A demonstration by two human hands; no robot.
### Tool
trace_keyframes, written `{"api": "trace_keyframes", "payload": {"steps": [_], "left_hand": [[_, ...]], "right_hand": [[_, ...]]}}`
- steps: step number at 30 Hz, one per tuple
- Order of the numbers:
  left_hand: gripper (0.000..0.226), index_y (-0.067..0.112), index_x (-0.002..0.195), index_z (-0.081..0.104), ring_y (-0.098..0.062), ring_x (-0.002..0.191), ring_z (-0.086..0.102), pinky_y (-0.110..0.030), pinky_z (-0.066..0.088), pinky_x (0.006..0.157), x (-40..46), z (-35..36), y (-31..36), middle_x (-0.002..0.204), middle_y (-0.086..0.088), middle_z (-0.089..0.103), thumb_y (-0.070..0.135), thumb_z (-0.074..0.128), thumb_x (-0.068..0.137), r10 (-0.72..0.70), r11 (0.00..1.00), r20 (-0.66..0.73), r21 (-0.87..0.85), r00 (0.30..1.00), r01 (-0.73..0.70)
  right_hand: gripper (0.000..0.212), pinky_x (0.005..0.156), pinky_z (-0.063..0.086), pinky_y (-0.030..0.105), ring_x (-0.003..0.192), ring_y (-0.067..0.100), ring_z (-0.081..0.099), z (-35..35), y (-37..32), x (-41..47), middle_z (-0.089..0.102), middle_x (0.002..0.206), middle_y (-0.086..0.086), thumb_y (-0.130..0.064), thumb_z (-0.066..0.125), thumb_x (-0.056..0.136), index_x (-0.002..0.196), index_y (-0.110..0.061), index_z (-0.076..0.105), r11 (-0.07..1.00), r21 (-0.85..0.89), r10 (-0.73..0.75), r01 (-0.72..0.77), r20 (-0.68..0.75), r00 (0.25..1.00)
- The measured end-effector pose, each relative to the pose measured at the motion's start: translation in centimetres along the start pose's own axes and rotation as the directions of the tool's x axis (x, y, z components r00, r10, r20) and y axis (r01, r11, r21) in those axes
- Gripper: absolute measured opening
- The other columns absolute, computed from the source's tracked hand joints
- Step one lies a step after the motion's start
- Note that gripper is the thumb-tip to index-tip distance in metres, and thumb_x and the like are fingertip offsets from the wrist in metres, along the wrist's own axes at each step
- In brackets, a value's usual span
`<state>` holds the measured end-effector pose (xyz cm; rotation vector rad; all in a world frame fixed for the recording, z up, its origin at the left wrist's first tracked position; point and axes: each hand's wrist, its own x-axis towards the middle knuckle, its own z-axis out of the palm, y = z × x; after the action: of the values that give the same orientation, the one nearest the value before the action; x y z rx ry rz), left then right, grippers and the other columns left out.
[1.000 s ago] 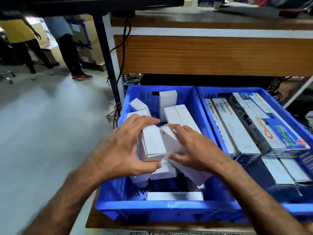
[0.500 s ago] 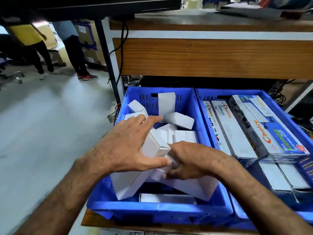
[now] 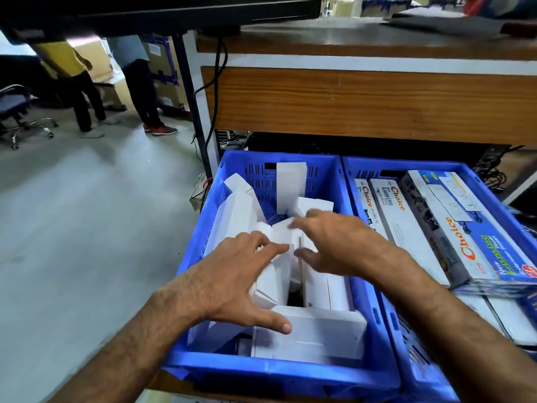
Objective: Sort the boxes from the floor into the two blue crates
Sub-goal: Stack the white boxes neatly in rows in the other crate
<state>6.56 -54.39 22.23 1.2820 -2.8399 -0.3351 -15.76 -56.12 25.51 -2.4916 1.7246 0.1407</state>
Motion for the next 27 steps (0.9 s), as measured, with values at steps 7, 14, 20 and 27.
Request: {"api": "trace_keyframes", "payload": {"steps": [7, 14, 20, 27], "left_hand": [[0.088, 0.038, 0.157, 0.029, -0.018, 0.150, 0.025, -0.038, 0.021, 0.124, 2.1, -1.4, -0.6, 0.163, -0.004, 0.028, 0.090, 0.023, 0.087, -0.039, 0.997, -0.253, -0.071, 0.967, 0.021], [0.082, 0.022, 0.156, 0.037, -0.029, 0.151, 0.027, -0.044, 0.028, 0.121, 8.9, -2.3, -6.2, 0.162, -0.017, 0.030, 0.072, 0.049, 0.092, -0.253, 0.961, -0.232, 0.050, 0.939, 0.271], [0.085, 0.019, 0.152, 0.034, -0.032, 0.135, 0.044, -0.044, 0.043, 0.108, 14.4, -1.3, -9.0, 0.148, -0.015, 0.039, 0.063, 0.065, 0.087, -0.454, 0.878, -0.102, 0.117, 0.885, 0.464], [0.075, 0.017, 0.134, 0.047, -0.035, 0.129, 0.042, -0.045, 0.044, 0.103, 18.9, -0.5, -9.7, 0.142, -0.020, 0.035, 0.057, 0.075, 0.077, -0.638, 0.763, 0.010, 0.140, 0.770, 0.631]], "right_hand": [[0.084, 0.123, 0.024, 0.047, 0.148, 0.036, 0.029, 4.1, 0.9, 4.7, 0.022, 0.163, 0.022, -0.053, 0.053, 0.099, 0.163, -0.018, 0.012, 0.991, -0.125, 0.024, -0.053, -0.223, 0.975], [0.078, 0.118, 0.033, 0.046, 0.141, 0.034, 0.037, 5.3, 3.0, 9.4, 0.033, 0.154, 0.019, -0.041, 0.057, 0.098, 0.159, -0.016, 0.017, 0.973, -0.171, 0.126, -0.156, -0.172, 0.977], [0.067, 0.100, 0.048, 0.046, 0.120, 0.031, 0.052, 5.9, 3.5, 12.1, 0.050, 0.133, 0.012, -0.022, 0.061, 0.094, 0.152, -0.024, 0.026, 0.959, -0.199, 0.199, -0.201, -0.029, 0.980], [0.041, 0.080, 0.048, 0.038, 0.098, 0.026, 0.056, 5.6, 3.0, 11.0, 0.053, 0.113, 0.009, -0.015, 0.057, 0.096, 0.133, -0.018, 0.040, 0.951, -0.256, 0.151, -0.173, -0.104, 0.983]]}}
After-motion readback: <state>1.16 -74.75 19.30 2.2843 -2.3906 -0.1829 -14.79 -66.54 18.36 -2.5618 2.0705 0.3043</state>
